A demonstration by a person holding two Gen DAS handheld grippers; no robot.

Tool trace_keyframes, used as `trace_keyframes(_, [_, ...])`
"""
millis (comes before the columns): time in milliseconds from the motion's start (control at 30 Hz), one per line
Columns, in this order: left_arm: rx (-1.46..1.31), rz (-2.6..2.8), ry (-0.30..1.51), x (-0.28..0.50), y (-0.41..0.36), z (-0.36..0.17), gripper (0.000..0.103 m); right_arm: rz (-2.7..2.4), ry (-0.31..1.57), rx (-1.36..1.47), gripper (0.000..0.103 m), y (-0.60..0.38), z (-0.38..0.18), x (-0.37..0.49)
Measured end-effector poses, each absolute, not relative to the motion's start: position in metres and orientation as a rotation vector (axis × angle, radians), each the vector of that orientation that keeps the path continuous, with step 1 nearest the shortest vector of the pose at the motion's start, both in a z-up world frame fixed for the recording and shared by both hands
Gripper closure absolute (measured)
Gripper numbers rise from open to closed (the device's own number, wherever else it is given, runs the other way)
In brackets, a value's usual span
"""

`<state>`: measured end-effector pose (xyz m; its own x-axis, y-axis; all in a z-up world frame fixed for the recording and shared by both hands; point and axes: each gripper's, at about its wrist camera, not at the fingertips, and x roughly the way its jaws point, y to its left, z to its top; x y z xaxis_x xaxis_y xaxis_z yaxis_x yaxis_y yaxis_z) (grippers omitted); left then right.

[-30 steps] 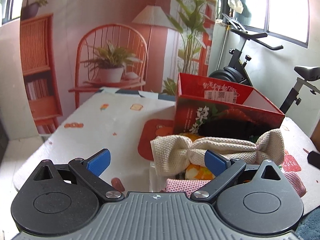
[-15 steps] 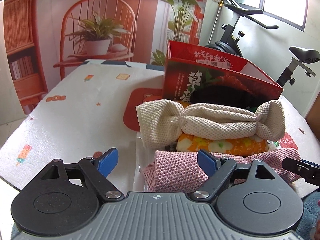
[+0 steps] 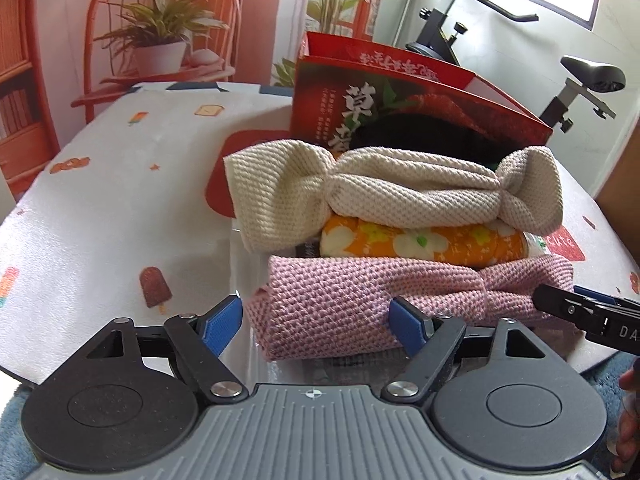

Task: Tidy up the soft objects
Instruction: 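Lower both grippers onto the pink knit towel on the pile, then close both grippers on the pink knit towel a short span apart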

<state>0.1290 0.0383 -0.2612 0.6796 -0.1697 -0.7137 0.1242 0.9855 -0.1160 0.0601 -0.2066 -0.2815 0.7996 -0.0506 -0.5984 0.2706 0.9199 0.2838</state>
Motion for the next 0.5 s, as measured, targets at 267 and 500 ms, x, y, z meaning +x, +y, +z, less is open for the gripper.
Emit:
trace_keyframes(267, [-0.091,-0.195,0.854,0.1322,0.0375,-0.2684,0.03,-0.155,0.632,0.385,0.03,-0.2064,-0.2852,0.0606])
trace_keyframes(500, [-0.08,-0.224,0.855,0.1302,0.031,-0.2694,0.038,-0.139,0.631,0.408,0.034,-0.2083,-0.2865,0.06])
